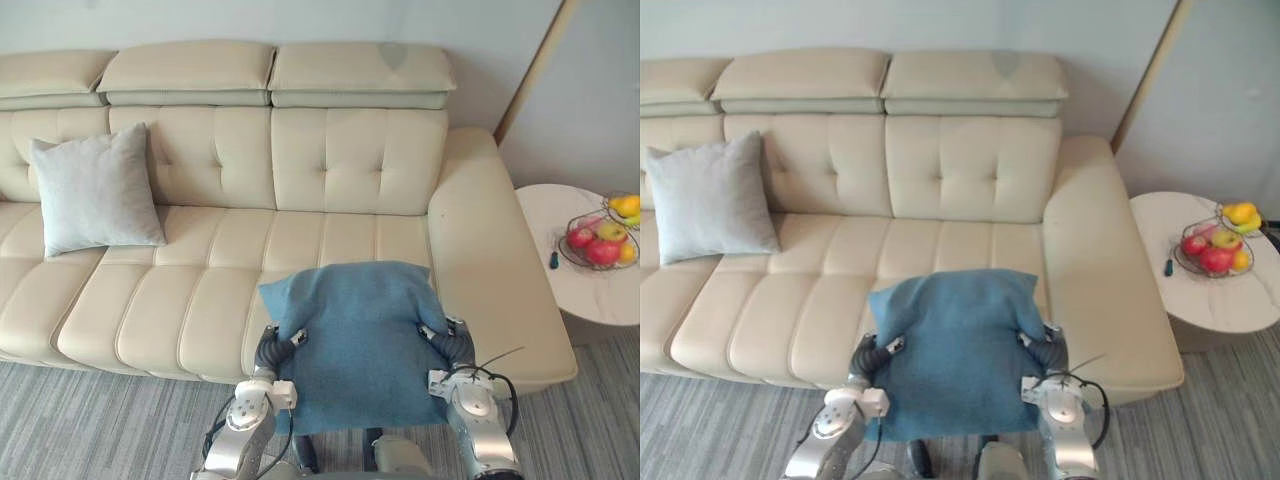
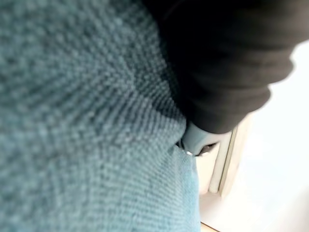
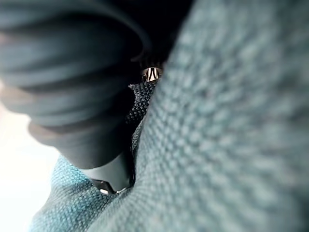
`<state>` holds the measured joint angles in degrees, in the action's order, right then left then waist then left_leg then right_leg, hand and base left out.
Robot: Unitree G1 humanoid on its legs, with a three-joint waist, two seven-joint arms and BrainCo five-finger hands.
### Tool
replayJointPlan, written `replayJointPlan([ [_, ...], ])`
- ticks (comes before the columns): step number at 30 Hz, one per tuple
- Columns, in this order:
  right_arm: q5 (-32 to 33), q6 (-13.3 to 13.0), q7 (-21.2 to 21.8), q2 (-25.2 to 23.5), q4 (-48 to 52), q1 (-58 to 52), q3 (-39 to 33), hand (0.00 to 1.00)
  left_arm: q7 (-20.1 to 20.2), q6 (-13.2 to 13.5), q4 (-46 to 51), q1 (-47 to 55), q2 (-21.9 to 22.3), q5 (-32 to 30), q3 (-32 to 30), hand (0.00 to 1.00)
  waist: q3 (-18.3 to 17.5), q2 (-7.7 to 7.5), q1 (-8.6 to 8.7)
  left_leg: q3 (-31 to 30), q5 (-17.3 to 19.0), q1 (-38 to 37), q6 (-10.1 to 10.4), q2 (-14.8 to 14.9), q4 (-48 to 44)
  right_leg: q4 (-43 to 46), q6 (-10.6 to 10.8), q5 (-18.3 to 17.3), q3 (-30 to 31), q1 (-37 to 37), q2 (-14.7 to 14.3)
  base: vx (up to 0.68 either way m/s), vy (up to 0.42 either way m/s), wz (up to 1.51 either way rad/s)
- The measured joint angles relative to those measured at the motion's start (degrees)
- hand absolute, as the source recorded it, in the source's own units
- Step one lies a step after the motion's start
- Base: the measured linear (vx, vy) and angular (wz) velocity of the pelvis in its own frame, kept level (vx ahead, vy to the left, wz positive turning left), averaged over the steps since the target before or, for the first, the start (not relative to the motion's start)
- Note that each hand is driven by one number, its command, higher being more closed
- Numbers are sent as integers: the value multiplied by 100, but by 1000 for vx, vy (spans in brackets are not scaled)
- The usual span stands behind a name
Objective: Pick up cushions and gather them together orderly.
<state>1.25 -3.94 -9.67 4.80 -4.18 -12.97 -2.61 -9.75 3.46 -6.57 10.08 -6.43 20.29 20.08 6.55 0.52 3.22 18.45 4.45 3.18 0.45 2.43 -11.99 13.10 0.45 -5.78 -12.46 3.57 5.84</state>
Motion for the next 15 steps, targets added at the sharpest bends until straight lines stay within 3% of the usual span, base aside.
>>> replayJointPlan([
  [3,0,-20,-3,60,798,-180,-9,100,11,9,382,51,74,6,-31,100,-13,52,-117,300,100,759,-3,456,-2134,-253,5,-79,-7,-413,-21,151,3,1],
  [6,5,-94,-9,80,996,-141,-10,100,27,70,644,72,157,5,-105,100,-88,94,-224,318,217,807,-12,450,-2317,-537,9,-104,142,-576,47,114,83,-19],
  [7,16,-101,-12,74,988,-123,-11,100,31,95,663,73,161,4,-109,100,-93,130,-274,312,409,765,-82,522,-2231,-533,6,-98,174,-567,42,65,79,-21],
  [9,57,-98,-14,66,960,-134,-11,100,34,81,652,106,175,2,-111,100,-113,164,-304,214,583,546,75,682,-1565,-513,3,-100,303,-575,23,59,82,-28],
  [10,108,-97,-14,81,934,-167,-10,100,34,77,651,178,220,1,-111,100,-144,220,-320,-62,236,278,281,710,-688,-519,49,-115,408,-553,-9,81,187,-41],
  [11,109,-97,-14,89,861,-192,-8,100,34,74,614,243,269,0,-110,100,-169,280,-322,-363,129,87,495,706,-299,-508,160,-141,547,-546,-56,92,222,-46],
  [12,108,-97,-13,62,767,-184,-7,100,34,68,581,253,262,0,-111,100,-195,300,-320,-330,161,-33,527,686,-142,-511,196,-145,635,-552,-48,89,225,-41],
  [15,104,-51,2,-86,650,-248,24,100,34,58,577,299,116,-15,-115,100,-255,42,-329,-37,164,-139,493,485,134,-530,324,-92,873,-382,110,25,159,-40],
])
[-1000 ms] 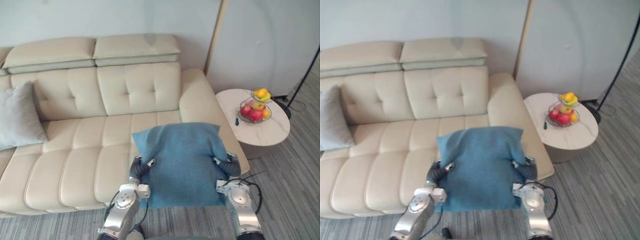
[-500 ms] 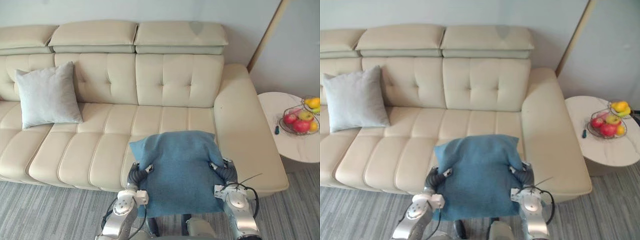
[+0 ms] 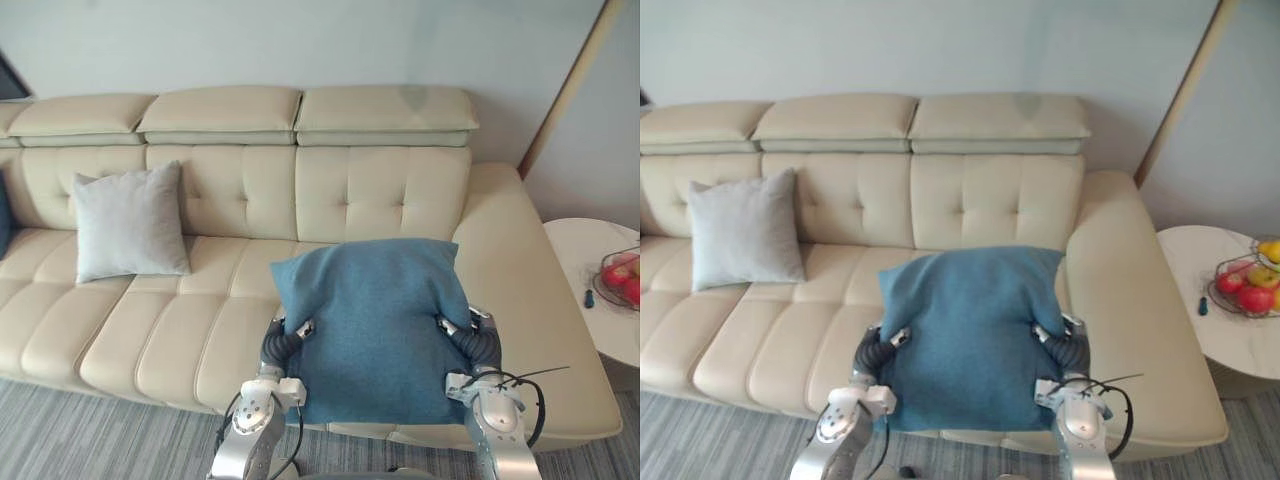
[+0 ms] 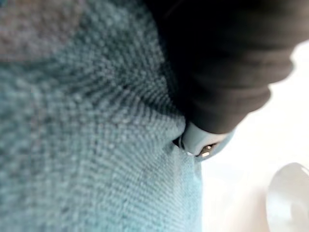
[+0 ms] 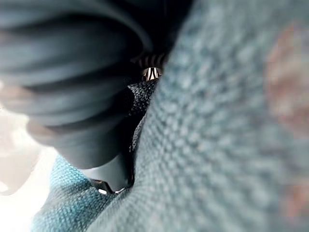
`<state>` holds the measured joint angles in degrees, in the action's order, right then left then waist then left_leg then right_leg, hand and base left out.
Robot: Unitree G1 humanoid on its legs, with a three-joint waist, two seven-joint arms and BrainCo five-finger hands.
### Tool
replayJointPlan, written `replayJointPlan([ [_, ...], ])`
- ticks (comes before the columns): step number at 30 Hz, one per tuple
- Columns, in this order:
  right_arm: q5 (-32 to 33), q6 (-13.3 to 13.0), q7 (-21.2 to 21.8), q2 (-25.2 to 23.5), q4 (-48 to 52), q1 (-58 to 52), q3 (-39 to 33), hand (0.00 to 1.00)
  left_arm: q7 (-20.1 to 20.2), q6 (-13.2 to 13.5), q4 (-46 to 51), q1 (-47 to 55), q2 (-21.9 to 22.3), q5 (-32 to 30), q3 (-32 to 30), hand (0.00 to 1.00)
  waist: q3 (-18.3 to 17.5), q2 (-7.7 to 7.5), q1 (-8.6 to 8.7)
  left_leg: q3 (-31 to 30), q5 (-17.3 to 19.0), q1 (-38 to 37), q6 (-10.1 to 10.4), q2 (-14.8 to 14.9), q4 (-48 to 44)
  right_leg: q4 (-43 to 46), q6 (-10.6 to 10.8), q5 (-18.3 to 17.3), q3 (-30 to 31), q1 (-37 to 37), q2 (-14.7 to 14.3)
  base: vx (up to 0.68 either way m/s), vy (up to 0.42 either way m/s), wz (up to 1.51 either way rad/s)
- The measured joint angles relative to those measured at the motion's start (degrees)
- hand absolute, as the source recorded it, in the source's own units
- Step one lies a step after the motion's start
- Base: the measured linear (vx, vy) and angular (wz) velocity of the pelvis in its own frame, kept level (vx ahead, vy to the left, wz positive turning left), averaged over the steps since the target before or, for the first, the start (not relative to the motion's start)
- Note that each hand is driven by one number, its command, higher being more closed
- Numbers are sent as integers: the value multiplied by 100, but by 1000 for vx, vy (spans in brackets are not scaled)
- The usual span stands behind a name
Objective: Pick up cushions and gather them together orderly.
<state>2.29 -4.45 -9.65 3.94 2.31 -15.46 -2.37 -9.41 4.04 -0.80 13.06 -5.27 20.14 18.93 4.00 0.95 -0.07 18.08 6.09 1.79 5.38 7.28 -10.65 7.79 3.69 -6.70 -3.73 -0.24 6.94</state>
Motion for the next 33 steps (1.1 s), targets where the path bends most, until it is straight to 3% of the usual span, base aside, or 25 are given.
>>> replayJointPlan([
  [2,-6,0,1,-56,-3,-44,31,100,0,-13,0,45,-56,-24,1,100,-24,-50,5,166,-53,-157,-76,-126,251,-14,62,14,148,38,86,10,114,-28],
  [6,-23,-2,-1,-54,-125,-55,37,100,0,-21,2,44,-57,-74,12,100,-206,2,35,232,-194,-200,-133,-266,631,-17,122,25,244,221,149,10,39,-10],
  [13,-501,-1,-261,122,-570,594,112,100,-72,-43,-246,-573,-156,-262,24,100,-215,34,76,356,-576,142,-124,-283,1177,-170,104,257,330,795,80,-12,-17,-8],
  [19,-848,21,-951,243,-614,1763,368,100,-779,19,-810,-2110,-238,-264,-9,100,-104,45,47,498,-789,1068,-213,-252,1132,-41,70,497,464,1817,39,-65,-17,-7],
  [23,-972,69,-1506,506,-868,3345,384,100,-1384,162,-1358,-3718,-408,-252,-32,100,113,30,-9,482,-960,1947,-265,-188,947,220,44,616,492,2727,21,-109,-19,5],
  [30,-1116,107,-2303,1049,-1759,6041,191,100,-2041,279,-2660,-6582,-652,-260,-118,100,425,114,-26,342,-1489,2936,-306,-205,1273,401,17,808,386,3870,-3,-73,2,12],
  [31,-1114,111,-2383,1091,-2057,6569,91,0,-2075,289,-2983,-7103,-651,-263,-218,0,448,132,-30,327,-1620,3074,-295,-217,1423,404,7,842,363,4060,-11,-28,10,11],
  [33,-1112,125,-2464,1096,-2259,6979,-2,0,-2118,288,-3239,-7506,-648,-264,-299,0,505,174,-31,308,-1713,3170,-283,-225,1519,404,0,852,312,4164,-11,-5,8,11],
])
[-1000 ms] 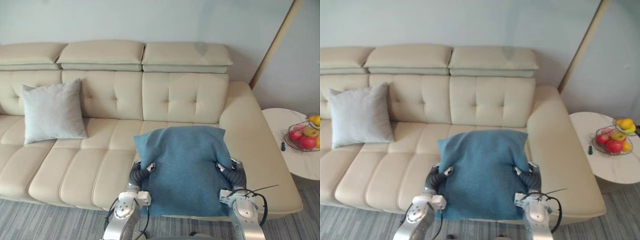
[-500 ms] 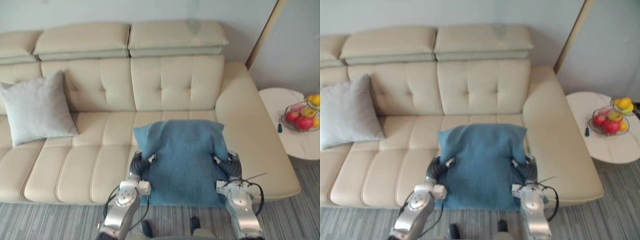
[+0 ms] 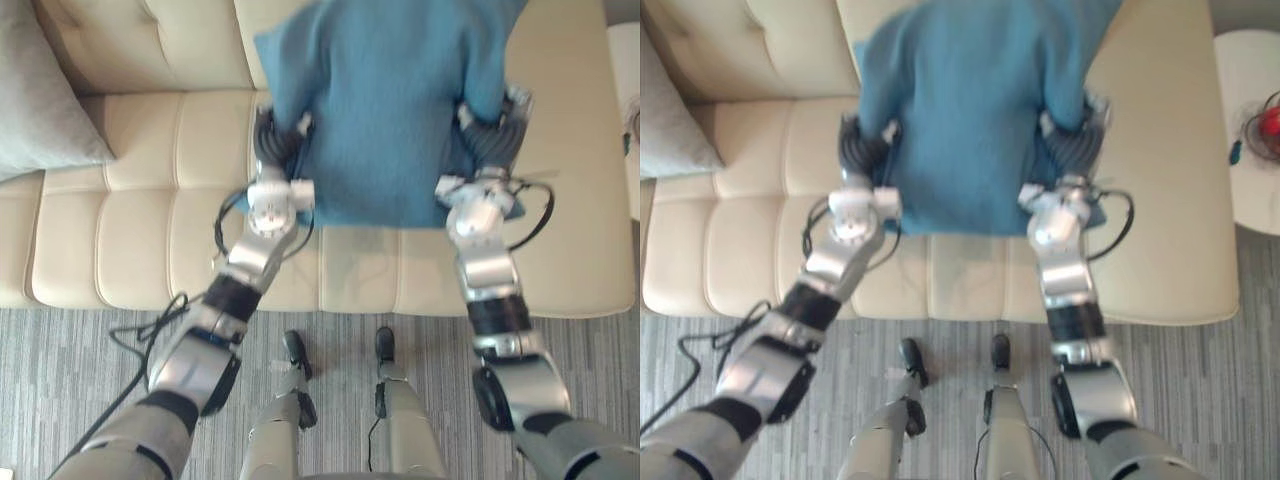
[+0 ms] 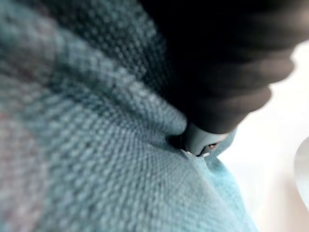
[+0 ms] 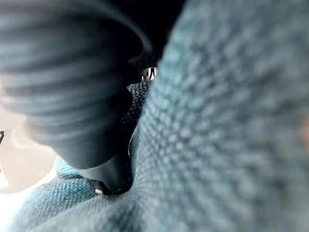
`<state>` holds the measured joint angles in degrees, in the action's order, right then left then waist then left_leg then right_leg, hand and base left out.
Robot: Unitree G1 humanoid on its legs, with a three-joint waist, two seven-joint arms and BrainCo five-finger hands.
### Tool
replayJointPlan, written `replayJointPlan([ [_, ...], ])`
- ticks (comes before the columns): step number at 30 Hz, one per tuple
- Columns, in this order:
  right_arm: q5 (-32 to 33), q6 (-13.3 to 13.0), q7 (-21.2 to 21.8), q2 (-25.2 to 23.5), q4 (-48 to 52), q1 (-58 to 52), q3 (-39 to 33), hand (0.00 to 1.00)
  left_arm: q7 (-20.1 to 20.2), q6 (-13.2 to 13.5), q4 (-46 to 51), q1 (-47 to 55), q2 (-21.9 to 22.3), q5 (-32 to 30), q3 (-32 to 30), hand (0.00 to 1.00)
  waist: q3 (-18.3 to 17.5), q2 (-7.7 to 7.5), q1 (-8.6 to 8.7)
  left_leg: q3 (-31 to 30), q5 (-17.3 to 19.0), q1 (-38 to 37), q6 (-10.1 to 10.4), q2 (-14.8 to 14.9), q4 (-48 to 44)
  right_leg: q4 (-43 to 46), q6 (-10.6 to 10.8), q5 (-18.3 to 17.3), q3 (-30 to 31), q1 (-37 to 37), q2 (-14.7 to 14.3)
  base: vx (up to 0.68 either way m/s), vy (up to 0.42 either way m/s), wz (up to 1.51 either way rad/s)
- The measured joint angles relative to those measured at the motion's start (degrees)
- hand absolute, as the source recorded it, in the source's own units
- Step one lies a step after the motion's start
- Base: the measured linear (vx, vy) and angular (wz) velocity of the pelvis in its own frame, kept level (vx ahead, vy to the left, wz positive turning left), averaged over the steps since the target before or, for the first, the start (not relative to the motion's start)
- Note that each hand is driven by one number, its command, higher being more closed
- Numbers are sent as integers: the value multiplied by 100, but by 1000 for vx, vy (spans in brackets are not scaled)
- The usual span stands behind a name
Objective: Pick up cushions and gather them together orderly.
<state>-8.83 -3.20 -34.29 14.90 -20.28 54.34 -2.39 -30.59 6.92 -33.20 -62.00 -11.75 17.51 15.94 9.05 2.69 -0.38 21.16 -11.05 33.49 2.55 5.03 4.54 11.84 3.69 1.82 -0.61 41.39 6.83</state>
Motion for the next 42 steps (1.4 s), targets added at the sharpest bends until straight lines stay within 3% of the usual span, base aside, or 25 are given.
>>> replayJointPlan([
  [4,72,31,-357,-30,-1026,1210,-222,0,-211,-20,-745,-942,180,-179,-549,0,103,100,-3,-142,-254,310,156,9,132,3,-1,0,-189,275,14,19,-7,24],
  [5,429,46,-368,-31,-1464,1586,-222,0,-254,-53,-997,-1162,199,-200,-635,0,111,108,-15,-144,-330,412,239,21,132,3,-2,-1,-230,344,13,36,-26,22],
  [7,1011,74,-208,-17,-2059,2050,-223,0,-257,-157,-1326,-1433,234,-181,-849,0,154,143,-24,-145,-442,502,306,38,132,2,-4,-3,-292,387,12,42,-36,21],
  [9,1892,109,238,-5,-2528,2395,-192,0,-136,-262,-1411,-1561,239,-151,-1100,0,159,146,-37,-137,-620,652,383,65,133,4,-5,-3,-375,480,5,48,-54,19],
  [12,2387,129,601,75,-3027,2434,-41,0,74,-273,-1759,-1585,335,106,-1542,0,196,140,-64,-138,-636,693,395,174,133,3,-5,-3,-476,483,-90,57,-62,5],
  [18,2478,251,968,104,-3251,2186,148,0,415,-282,-1838,-922,678,335,-1898,0,305,129,-51,-122,-640,560,389,306,132,287,-19,-13,-485,471,-203,63,-57,-3],
  [20,2464,251,1073,109,-3229,1817,50,0,501,-250,-1834,-460,811,419,-1952,0,524,145,-31,-138,-647,241,379,419,127,1313,-42,-64,-439,709,-255,71,-38,-9],
  [21,2458,247,1094,107,-3202,1720,24,0,515,-233,-1810,-358,808,419,-1953,0,524,149,-26,-154,-646,214,378,455,126,1477,-69,-295,-379,921,-280,34,-33,21],
  [22,2455,233,1121,112,-2968,1396,-51,0,606,-213,-1703,-126,739,418,-2031,0,527,75,37,-146,-644,160,381,336,125,483,-112,242,-281,678,-207,20,-63,57],
  [23,2449,220,1142,140,-2744,1176,-113,0,653,-214,-1656,-42,715,423,-2071,0,548,28,91,-152,-579,124,439,268,127,259,-136,237,-214,538,-114,48,-87,41],
  [25,2440,213,1279,118,-2448,1027,-134,0,737,-208,-1543,110,408,419,-2135,0,598,16,13,-82,-574,133,446,429,128,120,-165,267,-159,532,-290,74,-138,-23],
  [28,2228,214,1348,303,-1802,254,-211,0,853,-231,-1230,506,242,406,-2140,0,725,9,49,-24,-523,-168,417,533,1,147,-166,266,-173,180,-375,45,-132,-15],
  [31,2208,135,1470,725,-641,-984,-313,0,982,-186,-502,1291,124,406,-2026,0,732,11,73,13,-111,-569,409,623,-474,221,-218,183,-193,-380,-412,86,-73,-4],
  [34,1992,-47,1713,1065,415,-2001,-324,0,1074,-19,352,2122,-271,399,-1885,0,728,4,109,15,167,-779,347,629,-723,279,-191,97,-187,-648,-394,118,2,-4],
  [37,1763,-91,2051,935,772,-3077,-410,0,1237,17,921,3015,-324,403,-1829,0,725,-1,93,6,342,-1161,332,590,-743,285,-187,-70,-188,-1059,-358,70,29,7],
  [42,1494,-86,2397,124,957,-4678,-441,0,1494,23,1650,4778,125,399,-1704,0,515,-127,32,4,826,-1837,379,484,-754,418,-222,-674,-209,-1691,-257,-10,24,6],
])
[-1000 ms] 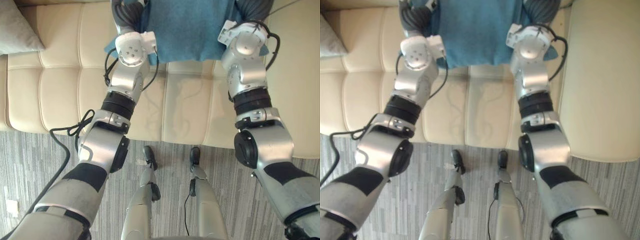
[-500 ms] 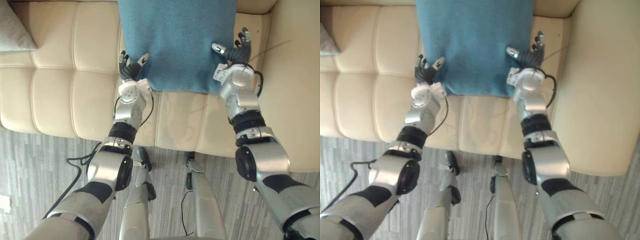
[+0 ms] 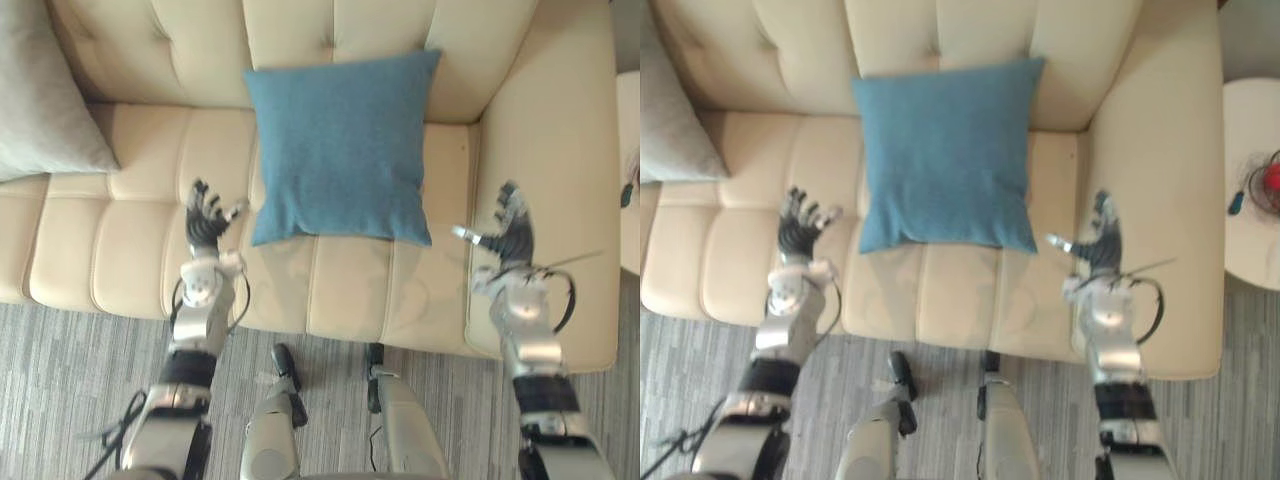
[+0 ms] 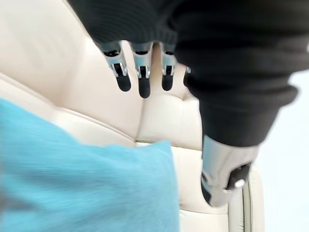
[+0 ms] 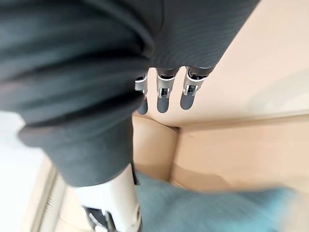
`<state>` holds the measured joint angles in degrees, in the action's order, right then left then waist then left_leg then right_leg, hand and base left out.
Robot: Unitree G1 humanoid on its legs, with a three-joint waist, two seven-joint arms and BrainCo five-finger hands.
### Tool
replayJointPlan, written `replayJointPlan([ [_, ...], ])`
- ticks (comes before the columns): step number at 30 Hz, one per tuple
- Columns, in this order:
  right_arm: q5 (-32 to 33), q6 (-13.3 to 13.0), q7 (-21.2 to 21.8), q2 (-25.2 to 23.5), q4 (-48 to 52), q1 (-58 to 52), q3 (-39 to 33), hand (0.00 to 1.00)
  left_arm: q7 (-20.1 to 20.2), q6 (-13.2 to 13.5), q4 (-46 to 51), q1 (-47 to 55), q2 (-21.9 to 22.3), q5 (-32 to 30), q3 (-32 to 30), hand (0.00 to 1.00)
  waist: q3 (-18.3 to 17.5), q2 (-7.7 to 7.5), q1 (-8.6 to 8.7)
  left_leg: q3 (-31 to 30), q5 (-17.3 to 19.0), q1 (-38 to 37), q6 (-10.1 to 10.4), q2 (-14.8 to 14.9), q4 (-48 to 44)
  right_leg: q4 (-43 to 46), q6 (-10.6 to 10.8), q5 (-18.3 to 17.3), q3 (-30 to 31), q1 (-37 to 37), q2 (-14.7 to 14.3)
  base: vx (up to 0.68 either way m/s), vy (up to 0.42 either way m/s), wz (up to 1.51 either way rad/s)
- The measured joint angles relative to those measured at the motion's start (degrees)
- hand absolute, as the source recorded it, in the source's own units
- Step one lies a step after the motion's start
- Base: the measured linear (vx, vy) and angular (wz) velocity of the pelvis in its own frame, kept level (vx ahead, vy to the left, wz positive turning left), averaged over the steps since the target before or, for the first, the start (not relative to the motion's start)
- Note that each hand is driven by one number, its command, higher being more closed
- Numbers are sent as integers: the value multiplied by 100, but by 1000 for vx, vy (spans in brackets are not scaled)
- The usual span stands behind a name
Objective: Pick up cushions and gather them together orderly.
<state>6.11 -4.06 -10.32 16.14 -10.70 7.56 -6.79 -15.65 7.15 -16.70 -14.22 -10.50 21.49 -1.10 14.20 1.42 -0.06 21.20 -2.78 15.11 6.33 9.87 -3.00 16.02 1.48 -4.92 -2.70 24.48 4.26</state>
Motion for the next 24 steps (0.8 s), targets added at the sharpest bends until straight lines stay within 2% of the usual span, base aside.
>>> replayJointPlan([
  [2,12,0,84,-372,-5,-395,-69,0,75,-10,13,480,210,1,17,0,-77,-50,-14,4,81,-148,18,-5,44,49,33,-23,-11,-101,-8,-76,11,-2],
  [4,12,-13,182,-768,-185,-917,-116,0,206,-19,-27,1097,458,0,28,0,-213,-165,-14,8,111,-422,-19,-63,102,2,72,-48,-15,-350,24,-62,10,-3],
  [8,-171,13,346,-1182,-1169,-1578,-149,0,493,-93,-757,1834,774,-171,-38,0,-830,-209,-20,-20,132,-776,-23,-129,236,-356,166,4,-86,-841,78,-3,43,7],
  [15,-395,57,568,-1471,-2888,-1617,-181,0,860,-311,-2447,2077,980,-873,-464,0,-1319,-118,-40,51,275,-1342,5,-151,319,-1064,230,302,-42,-1612,81,17,51,-6],
  [22,-396,88,589,-1495,-3971,-1462,-669,0,1096,-417,-3521,2063,978,-1541,-475,0,-1426,-114,-47,183,287,-1724,21,-245,507,-1476,274,548,157,-2014,46,41,23,-15],
  [24,-398,126,593,-1507,-4158,-1463,-771,0,1108,-443,-3721,2052,976,-1689,-512,0,-1446,-163,-43,206,289,-1777,21,-279,508,-1534,286,590,261,-2051,51,24,22,-15],
])
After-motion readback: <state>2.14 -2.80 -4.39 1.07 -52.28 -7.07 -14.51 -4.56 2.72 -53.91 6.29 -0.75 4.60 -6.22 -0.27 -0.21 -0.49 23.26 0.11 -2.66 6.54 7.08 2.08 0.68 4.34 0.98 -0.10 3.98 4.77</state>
